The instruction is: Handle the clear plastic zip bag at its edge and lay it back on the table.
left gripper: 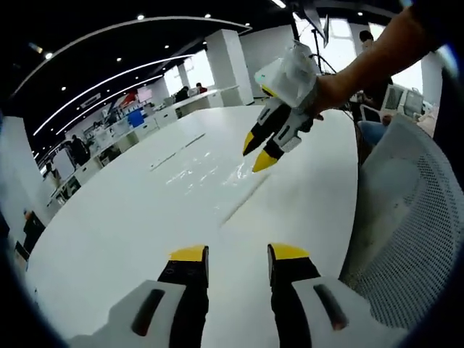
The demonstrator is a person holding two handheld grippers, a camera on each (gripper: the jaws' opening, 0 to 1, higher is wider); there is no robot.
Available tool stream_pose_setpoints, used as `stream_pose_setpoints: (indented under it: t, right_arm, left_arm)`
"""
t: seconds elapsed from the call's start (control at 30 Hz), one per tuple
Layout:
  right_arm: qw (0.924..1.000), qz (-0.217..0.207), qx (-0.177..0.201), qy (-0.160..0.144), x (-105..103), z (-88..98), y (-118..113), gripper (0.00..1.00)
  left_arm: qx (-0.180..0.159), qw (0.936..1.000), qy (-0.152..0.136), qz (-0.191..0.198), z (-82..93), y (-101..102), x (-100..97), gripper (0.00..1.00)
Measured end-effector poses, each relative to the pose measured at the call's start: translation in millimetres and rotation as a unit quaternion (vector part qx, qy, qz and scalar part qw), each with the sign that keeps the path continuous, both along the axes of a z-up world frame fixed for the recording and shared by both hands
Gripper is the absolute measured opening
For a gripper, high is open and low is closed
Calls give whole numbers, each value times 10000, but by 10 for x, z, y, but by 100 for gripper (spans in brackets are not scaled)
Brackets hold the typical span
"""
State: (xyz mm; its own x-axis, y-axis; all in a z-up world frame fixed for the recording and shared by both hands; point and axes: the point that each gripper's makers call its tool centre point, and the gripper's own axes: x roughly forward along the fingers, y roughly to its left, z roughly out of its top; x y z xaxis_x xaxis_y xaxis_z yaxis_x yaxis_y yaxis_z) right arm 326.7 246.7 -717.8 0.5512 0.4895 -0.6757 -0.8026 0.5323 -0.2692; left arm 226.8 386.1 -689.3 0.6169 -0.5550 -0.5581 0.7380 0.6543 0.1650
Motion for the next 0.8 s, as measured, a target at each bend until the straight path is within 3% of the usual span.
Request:
stream_pose_setpoints:
  t: [0.1,0.53,0.8]
  right_arm:
    - [9998,5,145,-104,-16,64,1,30]
    - [9949,-294,897,-364,-200,300,-97,68]
    - [9903,-634,1198,-294,-308,356,-222,81]
  left_arm:
    - [-20,10000,54,59,-26,7,3,41]
    - [-238,9984,283,430,-66,57,51,67]
    - [-408,9961,386,686,-86,112,77,86]
